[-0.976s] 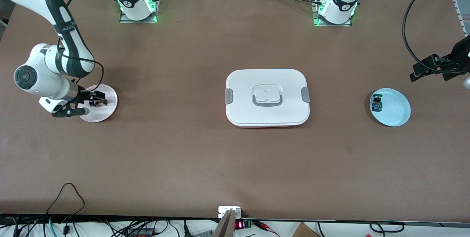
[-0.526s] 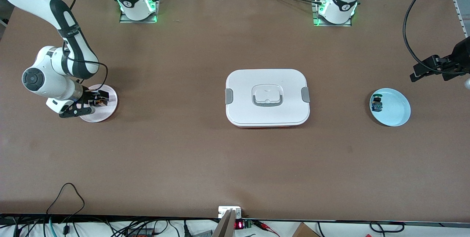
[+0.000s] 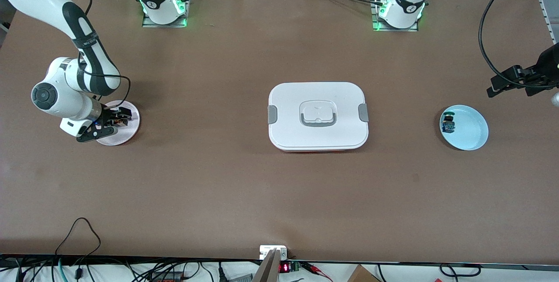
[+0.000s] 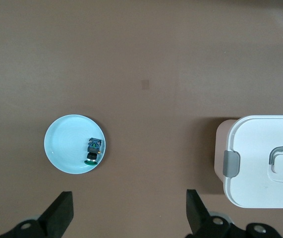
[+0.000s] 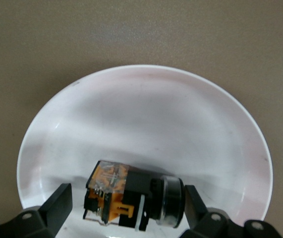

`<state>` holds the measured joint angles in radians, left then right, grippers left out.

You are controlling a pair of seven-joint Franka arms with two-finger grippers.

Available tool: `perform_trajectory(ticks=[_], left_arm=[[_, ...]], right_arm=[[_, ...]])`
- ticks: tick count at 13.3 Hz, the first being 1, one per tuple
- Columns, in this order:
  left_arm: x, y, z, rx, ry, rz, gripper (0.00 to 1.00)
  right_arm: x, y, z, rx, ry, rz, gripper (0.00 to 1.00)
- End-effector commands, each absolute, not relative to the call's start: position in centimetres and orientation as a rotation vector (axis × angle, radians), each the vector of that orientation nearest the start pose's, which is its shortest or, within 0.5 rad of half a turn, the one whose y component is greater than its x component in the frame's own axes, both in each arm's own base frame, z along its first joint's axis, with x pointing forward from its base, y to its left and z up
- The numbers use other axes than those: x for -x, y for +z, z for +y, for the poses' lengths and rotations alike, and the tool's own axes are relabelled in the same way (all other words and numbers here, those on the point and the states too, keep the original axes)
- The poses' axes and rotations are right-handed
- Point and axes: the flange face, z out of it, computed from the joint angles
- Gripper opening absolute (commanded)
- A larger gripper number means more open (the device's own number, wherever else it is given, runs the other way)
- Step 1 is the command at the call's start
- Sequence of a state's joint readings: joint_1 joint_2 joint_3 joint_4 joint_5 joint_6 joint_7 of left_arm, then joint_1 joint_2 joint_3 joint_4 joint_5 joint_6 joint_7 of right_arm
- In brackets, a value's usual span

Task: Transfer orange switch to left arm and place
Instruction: 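Lower the right gripper and close it on the orange switch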

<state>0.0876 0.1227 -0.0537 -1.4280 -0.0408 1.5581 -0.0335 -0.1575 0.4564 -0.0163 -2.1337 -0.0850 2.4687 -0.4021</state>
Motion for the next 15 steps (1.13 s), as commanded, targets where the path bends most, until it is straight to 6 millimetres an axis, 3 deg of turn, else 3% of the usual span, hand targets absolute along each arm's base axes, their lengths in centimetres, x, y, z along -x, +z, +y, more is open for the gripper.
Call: perform_trajectory(ticks=[1,7,8,9,11,12,15], left_arm=[[-59.4,62.7,1.6,3.207,-0.031,-0.067,1.00],[-59.4,62.7,1.7,3.207,-0.031,-0.070,1.00],[-59.4,62.7,1.7,3.207,-0.031,-0.070,1.00],[-59.4,62.7,1.8,3.207,-0.031,-0.072,1.00],[-59.4,62.8,1.8,3.207,-0.034,-0.072,1.00],[-59.4,62.7,1.7,3.207,-0.031,-0.070,1.00],[-59.4,62.7,1.8,3.207,-0.031,-0.072,1.00]], right_arm=[[-54.9,17.9,-9.9,3.115,0.190,-0.486,1.00],[-54.8,17.7,-10.9,3.114,0.189,-0.442,0.97],[-54.8,17.6,-11.0,3.113,0.192,-0.440,0.85],[-54.7,17.6,-10.9,3.112,0.199,-0.442,0.53],[-54.7,17.7,-10.9,3.112,0.201,-0.439,0.21],[-54.8,17.8,-10.9,3.112,0.199,-0.444,0.15],[-54.8,19.0,-10.4,3.103,0.262,-0.370,0.12]])
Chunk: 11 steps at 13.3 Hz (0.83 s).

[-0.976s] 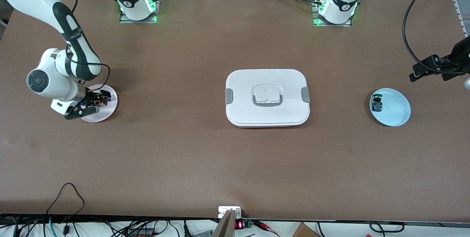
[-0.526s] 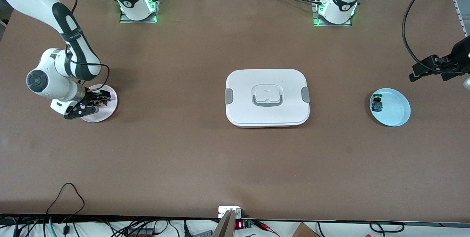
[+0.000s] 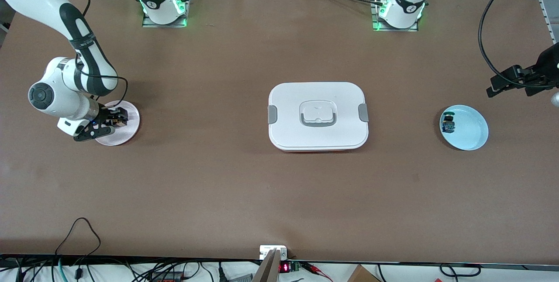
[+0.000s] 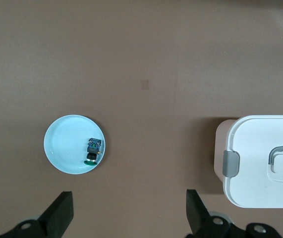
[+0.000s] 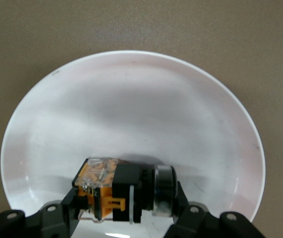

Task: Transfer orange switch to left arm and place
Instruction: 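Lower the right gripper and close it on the orange switch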

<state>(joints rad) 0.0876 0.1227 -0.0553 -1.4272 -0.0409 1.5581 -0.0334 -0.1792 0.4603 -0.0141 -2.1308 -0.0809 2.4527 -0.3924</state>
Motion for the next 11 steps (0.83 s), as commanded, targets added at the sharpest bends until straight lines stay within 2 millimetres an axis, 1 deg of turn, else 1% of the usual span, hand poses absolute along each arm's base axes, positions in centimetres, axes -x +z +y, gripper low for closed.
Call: perform_trajectory(ticks=[1,2,3,4,6,8,9,11], left_arm=[[-59.4,62.7,1.8,3.208,-0.031,-0.072,1.00],[-59.4,62.7,1.8,3.208,-0.031,-0.072,1.00],[-59.4,62.7,1.8,3.208,-0.029,-0.072,1.00],[-59.4,62.7,1.8,3.208,-0.029,-0.072,1.00],[-59.4,62.7,1.8,3.208,-0.029,-0.072,1.00],[-59.4,62.6,1.8,3.208,-0.027,-0.072,1.00],[-59.4,62.6,1.8,3.208,-0.027,-0.072,1.00],[-59.4,62.6,1.9,3.208,-0.027,-0.074,1.00]], right_arm=[[-55.4,20.1,-10.0,3.099,0.268,-0.382,0.12],[-56.1,21.5,-9.2,3.087,0.290,-0.401,0.12],[-56.9,22.8,-8.8,3.083,0.294,-0.412,0.12],[-57.5,23.9,-8.9,3.084,0.293,-0.421,0.13],[-59.0,26.4,-7.1,3.072,0.269,-0.482,0.13],[-59.8,30.1,-5.7,3.070,0.259,-0.519,0.12],[-60.1,32.0,-4.4,3.061,0.266,-0.552,0.07],[-61.0,36.1,-2.2,3.031,0.301,-0.590,0.05]])
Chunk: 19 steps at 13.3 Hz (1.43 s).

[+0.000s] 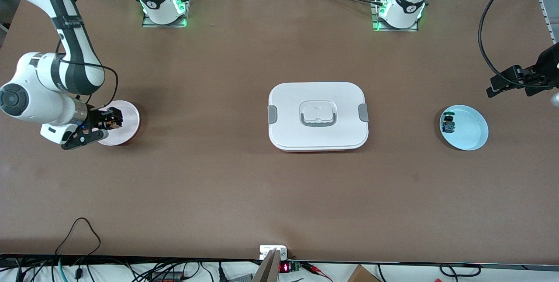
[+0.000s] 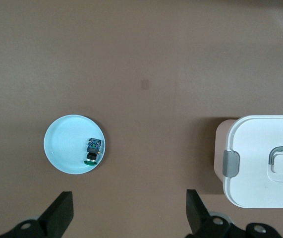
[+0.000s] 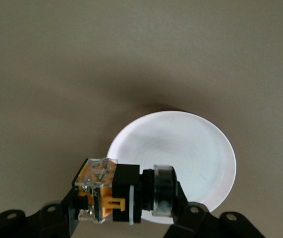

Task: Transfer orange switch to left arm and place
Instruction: 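Lift the orange switch with the right gripper off the plate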

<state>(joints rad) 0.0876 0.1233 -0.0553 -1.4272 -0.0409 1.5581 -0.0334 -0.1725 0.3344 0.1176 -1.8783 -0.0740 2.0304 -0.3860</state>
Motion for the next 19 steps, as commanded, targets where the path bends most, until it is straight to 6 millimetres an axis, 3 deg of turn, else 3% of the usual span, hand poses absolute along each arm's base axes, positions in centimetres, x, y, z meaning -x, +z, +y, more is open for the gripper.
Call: perform_trajectory(ticks=[1,3,6,9,11,12,15,17,18,19], left_arm=[[-59.4,62.6,1.9,3.208,-0.027,-0.074,1.00],[-59.4,62.7,2.2,3.208,-0.029,-0.082,1.00],[-59.4,62.7,2.2,3.217,-0.030,-0.086,1.00],[-59.4,63.0,2.1,3.245,-0.038,-0.095,1.00],[-59.4,63.1,1.6,3.326,-0.043,-0.103,1.00],[-59.4,63.1,2.3,3.360,-0.046,-0.131,1.00],[-60.0,61.7,4.1,3.475,-0.006,-0.196,1.00],[-59.6,61.1,5.7,3.500,0.029,-0.109,1.00],[-59.4,60.5,6.3,3.507,0.075,-0.079,1.00],[-60.2,57.4,6.0,3.514,0.206,-0.082,1.00]], right_arm=[[-61.4,38.4,-0.8,2.995,0.296,-0.591,0.04],[-61.5,42.5,1.0,2.911,0.266,-0.563,0.02],[-61.1,48.0,6.7,2.837,0.147,-0.667,0.01],[-59.6,51.8,14.6,2.674,0.022,-0.924,0.01],[-58.4,53.4,18.6,2.509,-0.021,-0.918,0.01],[-58.2,53.9,19.7,2.423,-0.053,-0.912,0.01],[-56.9,55.7,24.3,2.234,-0.211,-1.159,0.01],[-56.5,56.3,27.4,2.108,-0.360,-1.291,0.01],[-56.3,56.6,29.1,2.039,-0.397,-1.248,0.01],[-55.9,57.0,30.6,1.990,-0.439,-1.215,0.01]])
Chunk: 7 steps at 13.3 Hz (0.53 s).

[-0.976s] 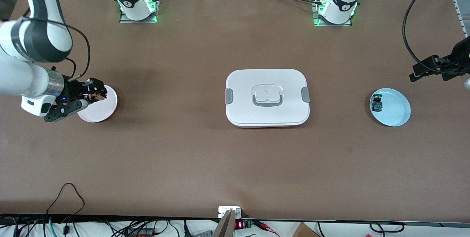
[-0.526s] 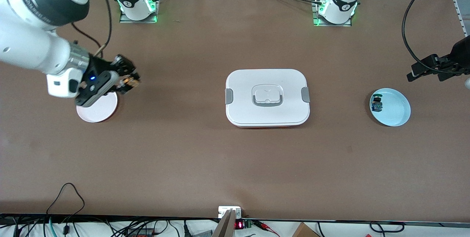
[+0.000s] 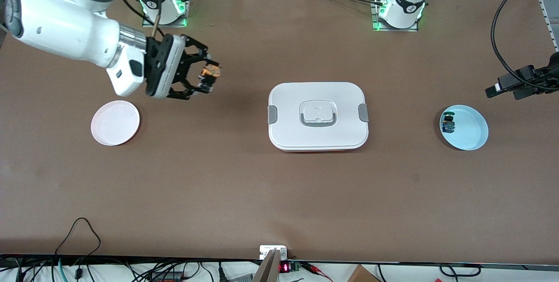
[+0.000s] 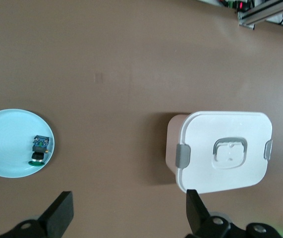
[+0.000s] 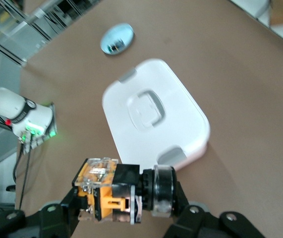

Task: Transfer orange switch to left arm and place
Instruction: 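Carry the switch above the box while the left gripper reaches it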

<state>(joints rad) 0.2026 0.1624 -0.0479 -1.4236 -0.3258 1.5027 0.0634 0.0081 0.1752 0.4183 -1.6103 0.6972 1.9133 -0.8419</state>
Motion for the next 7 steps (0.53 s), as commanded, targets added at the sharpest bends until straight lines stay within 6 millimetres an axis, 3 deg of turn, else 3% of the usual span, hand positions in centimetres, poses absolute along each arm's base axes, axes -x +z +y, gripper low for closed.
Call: perform_trajectory(ticks=[1,2,3,6,7], left_arm=[[-59.6,55.5,6.4,3.532,0.413,-0.065,1.00],[-58.8,55.7,7.0,3.577,0.504,-0.068,1.00],[-58.8,55.8,6.2,3.681,0.535,-0.059,1.00],[-59.8,55.3,3.0,4.007,0.670,-0.056,1.00],[-59.7,55.1,1.7,4.069,0.755,-0.068,1.00]], right_arm=[[-55.4,57.6,32.4,1.953,-0.489,-1.207,0.01],[-54.8,58.1,34.1,1.907,-0.538,-1.185,0.01],[-54.4,57.9,35.8,1.854,-0.581,-1.189,0.01],[-53.8,57.2,39.2,1.703,-0.761,-1.227,0.01],[-53.8,56.0,40.2,1.660,-0.787,-1.218,0.01]])
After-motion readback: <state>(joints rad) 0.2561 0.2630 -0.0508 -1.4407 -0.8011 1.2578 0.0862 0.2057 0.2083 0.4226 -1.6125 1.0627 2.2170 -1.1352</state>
